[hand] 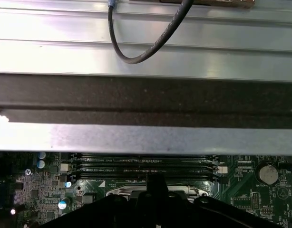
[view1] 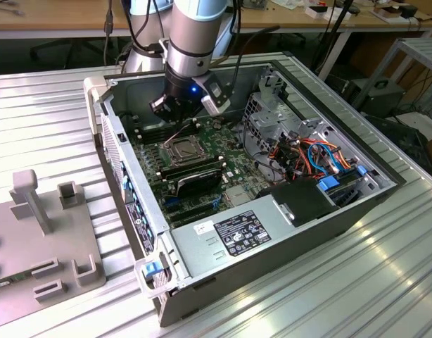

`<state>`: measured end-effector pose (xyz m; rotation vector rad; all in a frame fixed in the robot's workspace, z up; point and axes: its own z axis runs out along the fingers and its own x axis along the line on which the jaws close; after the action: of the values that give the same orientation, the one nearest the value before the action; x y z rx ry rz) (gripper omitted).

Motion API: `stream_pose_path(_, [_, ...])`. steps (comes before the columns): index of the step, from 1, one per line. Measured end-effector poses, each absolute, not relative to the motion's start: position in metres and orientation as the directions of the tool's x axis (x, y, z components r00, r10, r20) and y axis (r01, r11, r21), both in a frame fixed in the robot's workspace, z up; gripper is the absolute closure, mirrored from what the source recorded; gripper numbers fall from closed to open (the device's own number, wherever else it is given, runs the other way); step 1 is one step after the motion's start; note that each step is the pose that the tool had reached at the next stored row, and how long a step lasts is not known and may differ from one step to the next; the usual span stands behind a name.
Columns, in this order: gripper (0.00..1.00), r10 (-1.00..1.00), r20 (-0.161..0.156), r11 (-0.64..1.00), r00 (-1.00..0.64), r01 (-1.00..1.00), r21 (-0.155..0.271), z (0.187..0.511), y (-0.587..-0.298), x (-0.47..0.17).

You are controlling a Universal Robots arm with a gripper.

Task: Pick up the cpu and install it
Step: 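Install the first cpu locking lever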

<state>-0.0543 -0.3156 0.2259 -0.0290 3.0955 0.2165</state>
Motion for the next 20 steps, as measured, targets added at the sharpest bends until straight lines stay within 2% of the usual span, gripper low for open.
stream_pose_path(20, [0.89,-0.016,-0.037,0.99,-0.999,-0.021,0.139,0.2198,-0.3156,-0.051])
